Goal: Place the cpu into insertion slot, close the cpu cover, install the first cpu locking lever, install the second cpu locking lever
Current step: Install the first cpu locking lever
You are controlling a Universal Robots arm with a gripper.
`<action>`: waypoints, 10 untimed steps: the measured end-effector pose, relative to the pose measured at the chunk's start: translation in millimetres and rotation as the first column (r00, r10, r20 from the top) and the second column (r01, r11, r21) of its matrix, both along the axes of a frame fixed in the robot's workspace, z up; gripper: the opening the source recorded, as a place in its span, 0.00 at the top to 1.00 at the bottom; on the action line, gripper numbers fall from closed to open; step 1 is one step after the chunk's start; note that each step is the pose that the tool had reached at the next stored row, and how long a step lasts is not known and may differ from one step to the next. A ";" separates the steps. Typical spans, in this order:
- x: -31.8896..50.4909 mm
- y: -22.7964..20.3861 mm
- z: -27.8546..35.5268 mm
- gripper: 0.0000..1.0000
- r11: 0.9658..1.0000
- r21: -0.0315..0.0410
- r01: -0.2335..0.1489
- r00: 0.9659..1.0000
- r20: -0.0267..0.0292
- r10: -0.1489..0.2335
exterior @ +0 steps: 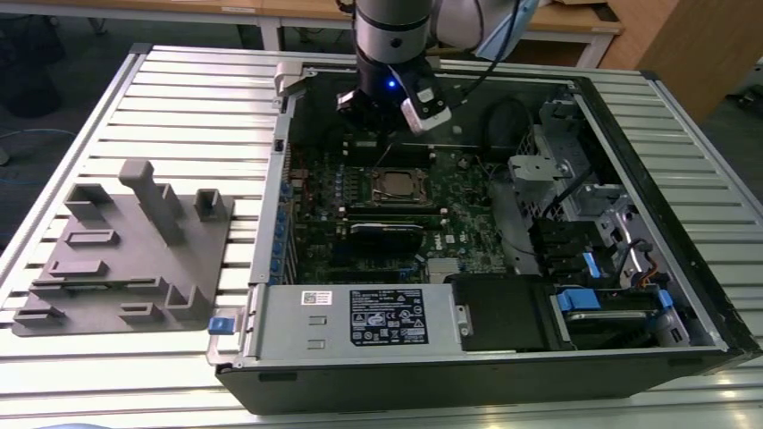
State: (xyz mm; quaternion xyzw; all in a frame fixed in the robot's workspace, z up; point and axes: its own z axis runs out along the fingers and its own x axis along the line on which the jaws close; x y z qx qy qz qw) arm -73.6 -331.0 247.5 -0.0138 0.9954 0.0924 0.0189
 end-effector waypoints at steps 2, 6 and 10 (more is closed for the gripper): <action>1.4 1.0 -0.4 0.89 1.000 0.000 0.000 1.000 0.000 0.000; 3.0 3.6 -1.2 0.89 1.000 0.000 0.000 1.000 0.000 0.000; 4.0 5.9 -2.8 0.89 1.000 -0.001 0.000 1.000 0.000 0.000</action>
